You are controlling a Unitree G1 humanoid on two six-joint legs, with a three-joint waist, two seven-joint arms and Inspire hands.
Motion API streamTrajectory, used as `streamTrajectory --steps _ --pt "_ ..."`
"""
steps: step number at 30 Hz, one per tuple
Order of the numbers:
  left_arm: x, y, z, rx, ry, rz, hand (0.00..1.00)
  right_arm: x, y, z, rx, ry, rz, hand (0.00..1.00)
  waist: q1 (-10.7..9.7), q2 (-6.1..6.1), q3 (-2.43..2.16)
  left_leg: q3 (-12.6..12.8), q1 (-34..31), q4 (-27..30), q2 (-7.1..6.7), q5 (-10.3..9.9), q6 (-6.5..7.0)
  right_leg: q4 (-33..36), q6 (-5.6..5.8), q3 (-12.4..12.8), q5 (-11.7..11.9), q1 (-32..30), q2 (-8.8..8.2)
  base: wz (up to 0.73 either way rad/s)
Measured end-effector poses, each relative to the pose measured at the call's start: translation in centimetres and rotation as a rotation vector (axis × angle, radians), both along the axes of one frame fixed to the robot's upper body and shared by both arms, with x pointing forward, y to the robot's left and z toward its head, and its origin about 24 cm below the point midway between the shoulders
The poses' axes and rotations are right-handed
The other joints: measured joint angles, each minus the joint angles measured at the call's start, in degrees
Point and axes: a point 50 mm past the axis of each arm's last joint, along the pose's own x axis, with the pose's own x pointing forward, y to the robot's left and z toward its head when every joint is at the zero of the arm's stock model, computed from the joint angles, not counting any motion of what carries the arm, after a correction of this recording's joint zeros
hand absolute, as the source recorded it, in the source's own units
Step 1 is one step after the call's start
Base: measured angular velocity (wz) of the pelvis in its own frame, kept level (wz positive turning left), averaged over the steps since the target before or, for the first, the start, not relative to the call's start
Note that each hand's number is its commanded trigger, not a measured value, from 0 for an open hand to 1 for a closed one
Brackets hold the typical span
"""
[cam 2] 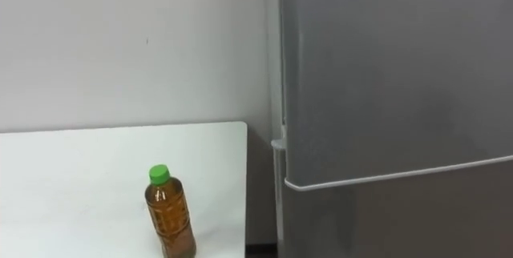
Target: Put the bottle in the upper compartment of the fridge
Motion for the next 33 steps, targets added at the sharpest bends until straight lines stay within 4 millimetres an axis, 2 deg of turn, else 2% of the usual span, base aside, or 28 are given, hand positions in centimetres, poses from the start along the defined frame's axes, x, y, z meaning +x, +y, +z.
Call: streamTrajectory --steps 1,3,7,8,11,13,19,22,28,33 --pt "0.4 0.1 0.7 0.015 -0.028 0.004 0.00 -0.1 0.0 0.0 0.001 0.000 -0.001 0.00 0.0 0.37 0.25 0.1 0.3 0.0 0.00 0.0 0.01 0.0 0.00 0.1 0.0 0.2 0.01 0.00" --pt "1.0 0.2 2.0 0.051 -0.075 -0.002 0.00 -0.2 0.1 0.0 0.004 -0.001 -0.012 0.00 0.1 0.40 0.22 0.0 0.4 -0.1 0.10 -0.2 -0.06 0.0 0.00 0.0 0.0 0.3 0.13 0.00" --pt "2.8 0.1 6.8 0.166 -0.257 -0.045 0.00 -0.1 0.2 0.0 0.006 -0.004 -0.006 0.00 0.6 0.56 0.17 -0.3 -0.2 0.1 0.17 -0.3 -0.08 0.0 0.00 -0.1 0.0 0.4 0.21 0.01" --pt "3.0 0.0 7.4 0.180 -0.277 -0.052 0.00 -0.1 0.2 0.0 0.006 -0.004 -0.004 0.00 0.6 0.54 0.10 -0.2 -0.2 0.1 0.17 -0.3 -0.08 0.0 0.00 -0.1 0.0 0.4 0.21 0.00" --pt "3.5 -0.3 10.1 0.254 -0.370 -0.079 0.00 -0.1 0.4 -0.1 0.010 -0.006 -0.007 0.00 0.5 0.86 0.32 -0.4 -0.2 0.2 0.13 -0.2 -0.08 -0.1 0.00 -0.3 0.0 0.3 0.18 0.03" --pt "3.8 -0.9 13.1 0.358 -0.455 -0.115 0.00 0.0 0.7 -0.1 0.016 -0.009 -0.008 0.00 0.3 0.61 0.36 -0.8 -0.3 0.1 0.13 -0.2 -0.09 -0.1 0.00 -0.3 0.0 0.4 0.24 0.07" --pt "4.1 -2.8 19.4 0.483 -0.715 -0.211 0.00 0.1 1.1 -0.2 0.029 -0.014 -0.009 0.00 0.2 0.73 0.40 -1.1 -0.4 0.2 -0.07 -0.3 -0.08 -0.1 0.00 -0.6 0.0 0.4 0.04 0.03" --pt "4.1 -3.7 21.0 0.519 -0.782 -0.254 0.00 0.3 1.3 -0.3 0.034 -0.018 -0.008 0.00 -1.1 0.81 0.39 -2.2 -1.1 0.3 -0.14 -0.3 -0.06 -0.1 0.00 -1.8 0.0 0.1 0.03 0.16" --pt "4.5 -5.8 23.4 0.549 -0.891 -0.398 0.00 0.7 1.4 -0.2 0.044 -0.022 -0.002 0.00 -2.6 0.90 0.32 -2.5 -1.2 0.3 -0.12 -0.2 -0.07 -0.1 0.01 -1.7 0.0 0.0 0.11 0.03" --pt "5.2 -7.2 24.1 0.549 -0.926 -0.539 0.00 0.9 1.4 -0.2 0.048 -0.030 0.005 0.00 -3.3 0.87 0.32 -2.2 -1.3 0.5 -0.17 -0.2 -0.06 0.0 0.01 -1.6 0.0 -0.2 0.00 0.00"
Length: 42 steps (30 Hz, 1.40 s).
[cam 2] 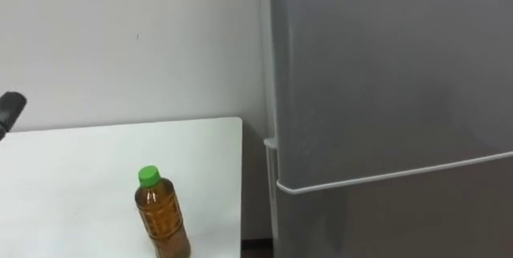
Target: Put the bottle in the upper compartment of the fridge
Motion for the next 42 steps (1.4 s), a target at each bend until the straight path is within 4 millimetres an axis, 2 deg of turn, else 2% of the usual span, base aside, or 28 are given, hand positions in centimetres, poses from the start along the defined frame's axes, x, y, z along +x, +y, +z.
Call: streamTrajectory --steps 7,10,15,19,23,31,35,39,42 --pt "1.5 -3.5 0.4 0.092 0.021 -0.282 0.00 0.4 0.1 0.0 0.002 -0.008 0.005 0.00 -1.2 0.34 -0.22 -0.2 -0.7 0.4 0.04 0.0 0.01 0.0 0.01 0.0 0.0 -0.2 -0.02 0.00" --pt "1.7 -4.4 1.0 0.136 -0.001 -0.347 0.00 0.5 -0.1 0.1 -0.007 -0.016 0.008 0.00 -1.7 0.92 -0.48 0.0 -0.8 0.6 0.05 0.0 0.01 0.0 0.01 0.1 0.0 -0.3 -0.03 0.00" --pt "1.3 -5.4 1.8 0.187 -0.039 -0.415 0.00 0.5 -0.1 0.1 -0.018 -0.015 0.009 0.00 -2.4 1.29 -0.46 0.1 -0.8 0.7 0.08 0.0 0.01 0.0 0.01 0.2 0.0 -0.2 -0.02 0.00" --pt "1.4 -6.7 2.0 0.216 -0.043 -0.506 0.00 0.9 -0.1 0.0 -0.030 -0.002 0.026 0.00 -2.5 0.99 -0.12 -0.1 -1.1 1.2 0.05 0.0 0.04 0.0 0.01 0.7 0.0 -0.3 -0.04 0.00" --pt "1.5 -8.1 1.6 0.242 -0.025 -0.602 0.00 1.1 0.0 0.0 -0.032 -0.005 0.033 0.00 -2.9 1.07 -0.08 -0.3 -1.9 1.5 0.04 0.1 0.14 0.0 0.01 1.0 0.0 -0.7 -0.03 0.00" --pt "1.4 -10.8 1.3 0.299 -0.020 -0.794 0.00 2.1 0.1 0.1 -0.034 -0.024 0.074 0.00 -5.5 1.22 -0.03 -0.2 -2.1 1.4 0.02 0.1 0.17 0.0 0.01 1.3 0.0 -1.2 -0.05 -0.01" --pt "1.3 -11.8 1.2 0.321 -0.022 -0.862 0.00 2.1 0.2 0.1 -0.034 -0.023 0.078 0.00 -5.6 1.09 0.06 -0.2 -2.0 1.4 0.00 0.1 0.17 0.0 0.01 1.2 0.0 -1.5 -0.07 0.00" --pt "1.2 -12.7 0.9 0.334 -0.011 -0.925 0.00 2.4 0.4 0.1 -0.041 -0.027 0.099 0.00 -5.7 0.55 0.41 -0.1 -2.0 1.4 -0.03 0.1 0.17 -0.2 0.03 1.2 0.0 -1.5 -0.08 0.00" --pt "1.1 -13.4 0.8 0.336 -0.009 -0.959 0.00 2.5 0.5 0.1 -0.046 -0.028 0.115 0.00 -5.9 0.33 0.35 0.0 -2.2 1.4 -0.24 0.1 0.18 -0.9 0.02 1.4 0.0 -1.3 -0.16 0.00"
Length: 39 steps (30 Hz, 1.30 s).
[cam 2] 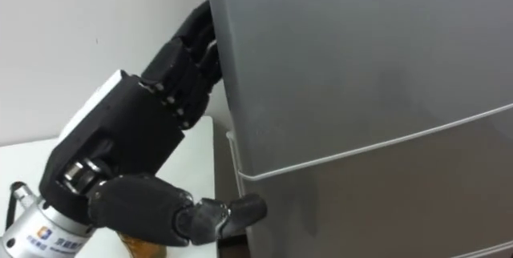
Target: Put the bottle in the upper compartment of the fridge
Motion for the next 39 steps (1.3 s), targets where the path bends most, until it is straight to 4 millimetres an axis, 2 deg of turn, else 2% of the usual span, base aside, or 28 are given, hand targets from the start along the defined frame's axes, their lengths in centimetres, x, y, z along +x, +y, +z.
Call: streamTrajectory --steps 13,14,15,17,18,28,30,33,34,35,36,37,39 --pt "0.2 -0.4 -0.3 -0.021 0.026 -0.012 0.00 0.2 0.0 0.0 -0.010 -0.002 0.029 0.00 0.0 -0.08 0.05 0.0 0.2 0.0 -0.20 0.0 0.05 0.0 0.00 0.9 0.0 0.1 -0.11 0.00" --pt "0.2 -0.5 -0.3 -0.021 0.028 -0.013 0.12 0.2 0.0 0.0 -0.010 -0.002 0.030 0.00 0.0 -0.08 0.05 0.0 0.2 0.0 -0.21 0.0 0.05 0.0 0.01 0.9 0.0 0.1 -0.11 0.00" --pt "0.2 -0.5 -0.4 -0.023 0.031 -0.014 0.47 0.2 0.0 0.0 -0.009 -0.001 0.030 0.00 0.0 -0.09 0.05 0.0 0.2 0.0 -0.21 0.0 0.05 0.0 0.01 0.9 0.0 0.1 -0.11 0.00" --pt "0.3 -0.6 -0.4 -0.029 0.035 -0.015 0.78 0.2 0.0 0.0 -0.009 -0.001 0.029 0.00 0.0 -0.10 0.06 0.0 0.2 0.0 -0.22 0.0 0.06 0.0 0.02 0.9 0.0 0.1 -0.11 0.00" --pt "0.3 -0.6 -0.5 -0.031 0.038 -0.015 1.00 0.2 0.0 0.0 -0.009 -0.001 0.029 0.00 0.0 -0.11 0.07 0.0 0.2 0.0 -0.22 0.0 0.07 0.0 0.02 0.9 0.0 0.1 -0.11 0.00" --pt "1.0 -0.1 -1.1 -0.066 0.087 0.006 1.00 0.3 0.3 0.0 -0.003 0.008 0.049 0.00 0.4 -0.63 -0.07 0.3 0.1 0.0 -0.29 0.1 0.09 -0.1 0.05 0.9 0.0 0.1 -0.16 0.00" --pt "1.0 -0.5 -1.4 -0.055 0.107 -0.012 0.78 0.4 0.3 0.0 -0.002 0.008 0.056 0.00 0.4 -0.60 -0.09 0.3 0.1 0.0 -0.29 0.1 0.09 -0.1 0.05 0.8 0.0 0.1 -0.16 0.00" --pt "1.0 -1.2 -1.8 -0.031 0.131 -0.052 0.75 0.5 0.3 0.0 -0.002 0.007 0.060 0.00 0.2 -0.47 -0.17 0.7 0.1 0.0 -0.23 0.1 0.09 -0.1 0.05 0.8 0.0 0.0 -0.16 -0.04" --pt "0.9 -1.5 -1.9 -0.019 0.137 -0.071 0.69 0.5 0.3 0.0 -0.002 0.006 0.060 0.00 0.1 -0.45 -0.17 0.8 0.1 0.0 -0.21 0.1 0.09 -0.1 0.05 0.9 0.0 -0.1 -0.16 -0.06" --pt "0.9 -1.6 -2.0 -0.015 0.139 -0.078 0.53 0.5 0.3 0.0 -0.001 0.006 0.060 0.00 0.0 -0.43 -0.18 0.8 0.1 0.0 -0.21 0.1 0.09 -0.1 0.05 1.0 0.0 -0.1 -0.16 -0.05" --pt "0.8 -1.7 -2.0 -0.011 0.140 -0.087 0.30 0.5 0.3 0.0 -0.001 0.006 0.061 0.00 0.0 -0.42 -0.19 1.0 0.1 0.0 -0.20 0.1 0.09 -0.1 0.05 1.1 0.0 -0.2 -0.16 -0.05" --pt "0.8 -1.8 -2.0 -0.009 0.140 -0.091 0.00 0.5 0.2 0.0 -0.001 0.005 0.061 0.00 -0.1 -0.39 -0.21 1.1 0.1 0.0 -0.17 0.0 0.09 -0.1 0.05 1.2 0.0 -0.2 -0.16 -0.05" --pt "0.8 -1.8 -2.1 -0.003 0.142 -0.095 0.00 0.5 0.2 0.0 -0.001 0.005 0.062 0.00 -0.1 -0.39 -0.21 1.3 0.1 0.0 -0.15 0.0 0.09 -0.1 0.04 1.3 0.0 -0.3 -0.16 -0.02"
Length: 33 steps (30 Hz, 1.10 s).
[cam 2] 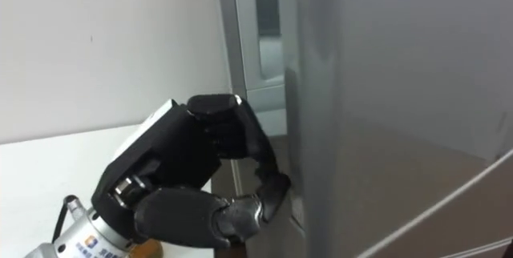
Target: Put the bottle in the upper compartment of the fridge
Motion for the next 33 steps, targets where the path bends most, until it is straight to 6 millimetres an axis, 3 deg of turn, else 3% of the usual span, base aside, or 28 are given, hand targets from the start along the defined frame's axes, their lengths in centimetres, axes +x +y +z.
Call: streamTrajectory --steps 26,33 --pt "0.01 -0.09 -0.20 0.019 0.015 -0.018 0.00 0.16 -0.23 0.10 0.013 -0.009 0.010 0.00 -0.8 0.46 0.07 0.4 0.0 0.0 0.05 0.0 0.00 -0.1 0.00 0.4 0.0 -0.2 0.00 0.00" --pt "-0.18 -0.38 -0.44 0.058 0.014 -0.051 0.00 0.30 -0.34 0.13 0.025 -0.013 0.018 0.00 -1.0 0.52 0.03 1.7 0.1 -0.1 0.18 0.0 0.00 0.1 -0.03 1.6 0.0 -0.7 0.02 -0.08"
